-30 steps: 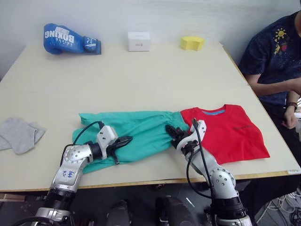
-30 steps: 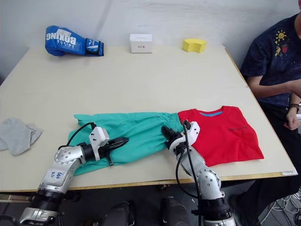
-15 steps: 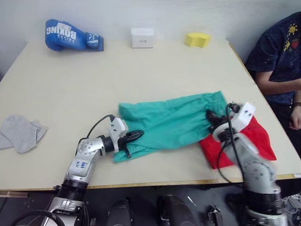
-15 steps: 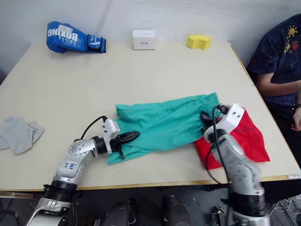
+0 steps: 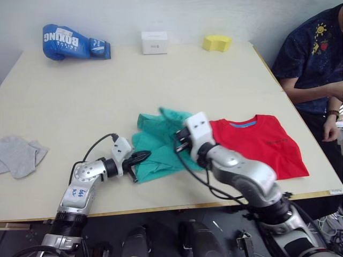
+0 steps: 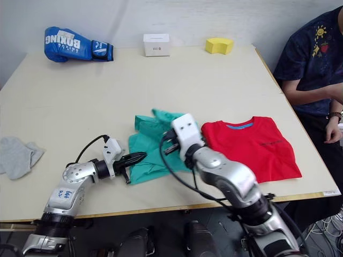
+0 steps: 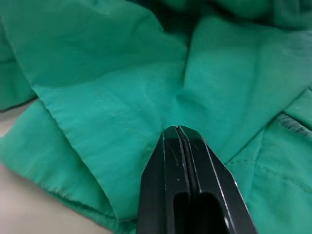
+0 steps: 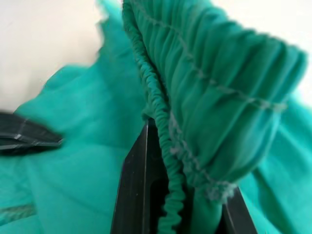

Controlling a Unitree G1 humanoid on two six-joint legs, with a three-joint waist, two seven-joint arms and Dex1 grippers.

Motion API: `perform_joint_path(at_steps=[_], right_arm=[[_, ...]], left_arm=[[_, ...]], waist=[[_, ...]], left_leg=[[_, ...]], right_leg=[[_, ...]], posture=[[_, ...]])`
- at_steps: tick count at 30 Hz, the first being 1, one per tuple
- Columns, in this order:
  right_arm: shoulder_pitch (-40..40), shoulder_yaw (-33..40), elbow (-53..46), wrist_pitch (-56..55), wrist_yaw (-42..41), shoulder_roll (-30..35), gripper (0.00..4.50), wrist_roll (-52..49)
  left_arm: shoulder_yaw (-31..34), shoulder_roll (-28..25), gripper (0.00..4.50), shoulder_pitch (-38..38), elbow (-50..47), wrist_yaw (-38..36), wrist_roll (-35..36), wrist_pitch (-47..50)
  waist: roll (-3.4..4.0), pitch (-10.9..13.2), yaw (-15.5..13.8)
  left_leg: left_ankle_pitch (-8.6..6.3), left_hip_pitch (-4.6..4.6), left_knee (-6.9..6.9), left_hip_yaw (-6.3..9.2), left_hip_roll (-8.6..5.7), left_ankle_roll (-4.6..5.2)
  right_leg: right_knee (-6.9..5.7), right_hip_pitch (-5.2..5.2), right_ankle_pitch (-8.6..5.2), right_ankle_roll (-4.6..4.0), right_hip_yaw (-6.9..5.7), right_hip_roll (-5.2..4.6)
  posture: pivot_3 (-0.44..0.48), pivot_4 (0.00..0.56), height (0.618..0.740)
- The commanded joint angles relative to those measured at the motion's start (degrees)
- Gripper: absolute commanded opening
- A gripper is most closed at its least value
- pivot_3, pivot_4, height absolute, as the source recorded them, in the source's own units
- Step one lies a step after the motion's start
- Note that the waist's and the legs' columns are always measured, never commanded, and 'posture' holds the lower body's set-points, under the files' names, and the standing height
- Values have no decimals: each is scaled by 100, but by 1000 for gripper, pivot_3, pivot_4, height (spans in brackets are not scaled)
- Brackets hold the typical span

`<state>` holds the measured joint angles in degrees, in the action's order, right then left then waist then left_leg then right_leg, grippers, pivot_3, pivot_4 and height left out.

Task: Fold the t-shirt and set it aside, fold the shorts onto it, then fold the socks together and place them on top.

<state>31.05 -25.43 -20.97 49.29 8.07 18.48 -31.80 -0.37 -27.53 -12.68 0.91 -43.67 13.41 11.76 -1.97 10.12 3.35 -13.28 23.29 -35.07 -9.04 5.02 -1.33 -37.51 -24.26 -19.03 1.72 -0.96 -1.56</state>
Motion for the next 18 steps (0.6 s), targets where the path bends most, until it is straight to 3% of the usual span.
perform_joint_path(at_steps=[1, 3, 5, 9, 13, 15, 16, 18], right_arm=[[172, -241, 457, -473, -486, -78, 50, 745], [86, -164, 614, -643, -776, -342, 305, 747], [82, -144, 646, -821, -1143, -513, 858, 787], [261, -32, 648, -1122, -2655, -209, 2165, 607], [381, 662, 560, -752, -4435, 531, 3547, -333], [361, 935, 472, -479, -4874, 744, 4249, -734], [349, 1157, 467, -328, -5042, 826, 4474, -991], [311, 1654, 493, -33, -5654, 1160, 4474, -1594]], left_arm=[[102, -16, 0, 164, -149, 126, 10, 52], [125, -29, 0, 231, -204, 143, 28, 69], [176, -39, 0, 322, -269, 178, 38, 65], [460, -82, 0, 485, -285, 264, 94, -150], [1096, -677, 0, 522, 112, -620, 765, -84], [1305, -969, 0, 514, 285, -1041, 1082, 126], [1351, -1167, 0, 490, 427, -1266, 1125, 167], [1403, -1560, 0, 427, 534, -1860, 1340, 366]], waist=[[-2, -1, 0], [-10, -6, -1], [-11, -7, 15], [-12, -7, 22], [-21, -1, 8], [-24, 0, 14], [-24, 0, 11], [-24, 1, 3]], left_leg=[[0, -1, -3, -7, -3, 2], [1, -2, -3, -14, -5, 5], [1, -4, -1, -15, -2, 3], [-2, -4, 3, -24, 10, 2], [-8, -4, -1, -24, 11, 15], [-8, -3, 0, -25, 13, 17], [-8, -3, 0, -25, 15, 17], [-10, -4, 2, -24, 15, 17]], right_leg=[[0, 0, 2, 1, 3, -4], [1, -1, 7, 0, 4, -9], [0, -3, 8, -2, 5, -6], [-11, -17, 9, -9, 8, 4], [-13, -19, 14, -17, 6, 6], [-12, -22, 17, -27, 3, 5], [-12, -23, 14, -34, 1, 4], [-12, -24, 10, -44, -1, 2]], posture=[[0, 150, 740], [0, 150, 740], [0, 150, 740], [0, 150, 740], [0, 150, 740], [0, 150, 740], [0, 150, 740], [0, 150, 740]])
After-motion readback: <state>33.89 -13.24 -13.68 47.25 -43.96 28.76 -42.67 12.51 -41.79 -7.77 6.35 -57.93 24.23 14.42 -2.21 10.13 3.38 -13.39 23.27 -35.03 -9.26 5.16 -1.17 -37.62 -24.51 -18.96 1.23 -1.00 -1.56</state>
